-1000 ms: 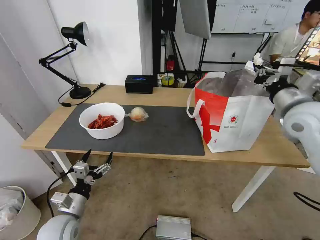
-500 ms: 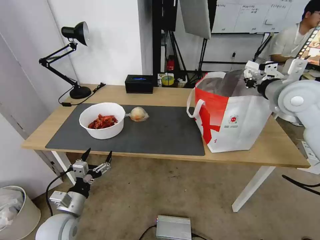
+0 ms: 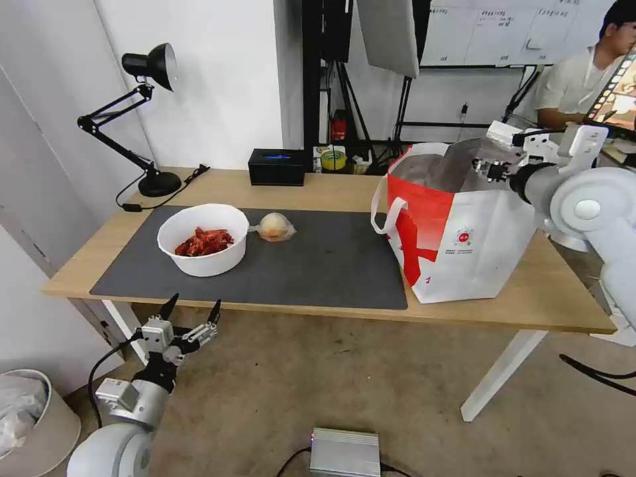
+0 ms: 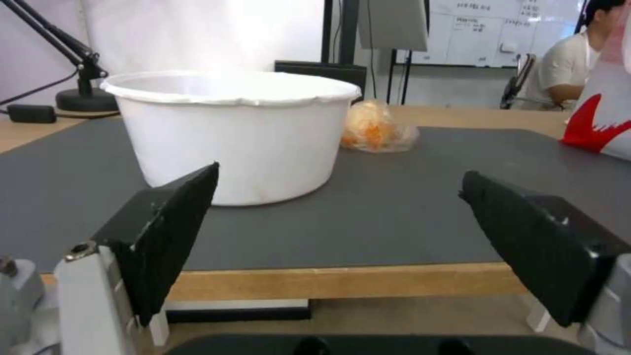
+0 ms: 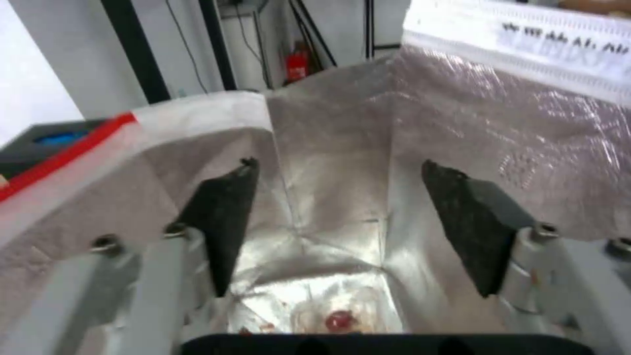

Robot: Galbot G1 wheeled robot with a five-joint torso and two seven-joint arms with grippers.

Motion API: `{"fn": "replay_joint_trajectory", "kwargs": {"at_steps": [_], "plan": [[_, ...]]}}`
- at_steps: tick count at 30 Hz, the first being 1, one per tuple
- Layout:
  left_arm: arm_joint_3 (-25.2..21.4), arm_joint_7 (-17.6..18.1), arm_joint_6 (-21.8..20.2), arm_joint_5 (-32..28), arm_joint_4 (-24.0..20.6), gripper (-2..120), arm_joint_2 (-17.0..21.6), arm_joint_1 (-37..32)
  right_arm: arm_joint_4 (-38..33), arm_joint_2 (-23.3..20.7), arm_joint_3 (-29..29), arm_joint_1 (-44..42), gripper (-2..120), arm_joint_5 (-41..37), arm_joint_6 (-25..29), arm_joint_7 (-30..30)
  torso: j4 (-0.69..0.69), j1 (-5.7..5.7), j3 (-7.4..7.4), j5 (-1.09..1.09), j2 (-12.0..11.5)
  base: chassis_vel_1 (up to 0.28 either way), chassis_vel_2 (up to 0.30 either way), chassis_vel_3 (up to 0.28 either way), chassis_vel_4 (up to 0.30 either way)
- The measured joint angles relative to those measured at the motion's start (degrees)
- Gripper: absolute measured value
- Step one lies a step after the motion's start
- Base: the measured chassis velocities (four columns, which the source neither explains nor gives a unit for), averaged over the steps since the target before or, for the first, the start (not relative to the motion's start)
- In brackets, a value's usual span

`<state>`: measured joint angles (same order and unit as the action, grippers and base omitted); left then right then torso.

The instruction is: Pick up the trash from the table and place it into the takeout bag.

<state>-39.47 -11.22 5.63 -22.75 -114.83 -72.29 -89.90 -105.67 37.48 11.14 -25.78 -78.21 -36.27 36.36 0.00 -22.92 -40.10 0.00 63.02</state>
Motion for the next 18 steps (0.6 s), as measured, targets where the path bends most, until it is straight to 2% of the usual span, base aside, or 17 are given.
{"fn": "replay_joint_trajectory", "kwargs": {"at_steps": [1, 2, 5, 6, 8, 9, 10, 12, 14, 18], "plan": [[-0.02, 0.00, 0.00, 0.00, -0.04, 100, -0.04, -0.09, -0.24, 0.08, 0.37, -0.59, 74, 1.16, 1.22, -1.04, 0.00, 0.00, 0.00, -0.01, 0.00, 0.000, 0.000, 0.000, 0.000], [-0.02, 0.00, 0.00, 0.00, -0.04, 100, -0.04, -0.09, -0.24, 0.08, 0.37, -0.59, 74, 1.16, 1.22, -1.04, 0.00, 0.00, 0.00, -0.01, 0.00, 0.000, 0.000, 0.000, 0.000], [-0.14, -0.01, 0.04, 0.00, -0.19, 100, -0.07, -0.29, -1.27, 0.27, 1.73, -3.12, 88, 5.42, 7.86, -5.62, 0.00, 0.00, 0.00, 0.00, 0.00, 0.000, 0.000, 0.000, 0.000], [-0.14, -0.01, 0.04, 0.00, -0.19, 100, -0.07, -0.29, -1.27, 0.27, 1.73, -3.12, 88, 5.42, 7.86, -5.62, 0.00, 0.00, 0.00, 0.00, 0.00, 0.000, 0.000, 0.000, 0.000], [-0.19, -0.02, 0.06, 0.00, -0.25, 100, -0.08, -0.29, -2.79, 0.37, 2.82, -5.66, 97, 8.87, 14.44, -9.74, 0.01, 0.00, 0.00, 0.00, 0.00, 0.000, 0.000, 0.000, 0.000], [-0.19, -0.02, 0.06, 0.00, -0.26, 100, -0.12, -0.26, -3.52, 0.36, 3.37, -7.15, 99, 11.23, 17.64, -12.44, 0.01, 0.00, 0.00, 0.00, 0.00, 0.000, 0.000, 0.000, 0.000], [-0.19, -0.02, 0.06, 0.00, -0.26, 100, -0.12, -0.26, -3.52, 0.36, 3.37, -7.15, 99, 11.23, 17.64, -12.44, 0.01, 0.00, 0.00, 0.00, 0.00, 0.000, 0.000, 0.000, 0.000], [-0.14, -0.03, 0.07, 0.00, -0.31, 100, -0.16, -0.24, -5.10, 0.17, 4.79, -10.58, 100, 14.87, 22.81, -18.27, 0.00, 0.00, 0.00, 0.01, 0.00, 0.000, 0.000, 0.000, 0.000], [-0.11, -0.03, 0.08, 0.00, -0.32, 100, -0.18, -0.24, -5.76, 0.12, 5.38, -11.85, 100, 15.76, 24.72, -19.89, 0.00, 0.00, 0.00, 0.01, 0.00, 0.000, 0.000, 0.000, 0.000], [0.01, -0.04, 0.12, 0.00, -0.32, 100, -0.34, -0.16, -9.76, -0.11, 8.45, -18.95, 100, 22.22, 33.32, -26.71, -0.01, 0.00, 0.00, 0.01, 0.01, 0.000, 0.000, 0.000, 0.000]]}}
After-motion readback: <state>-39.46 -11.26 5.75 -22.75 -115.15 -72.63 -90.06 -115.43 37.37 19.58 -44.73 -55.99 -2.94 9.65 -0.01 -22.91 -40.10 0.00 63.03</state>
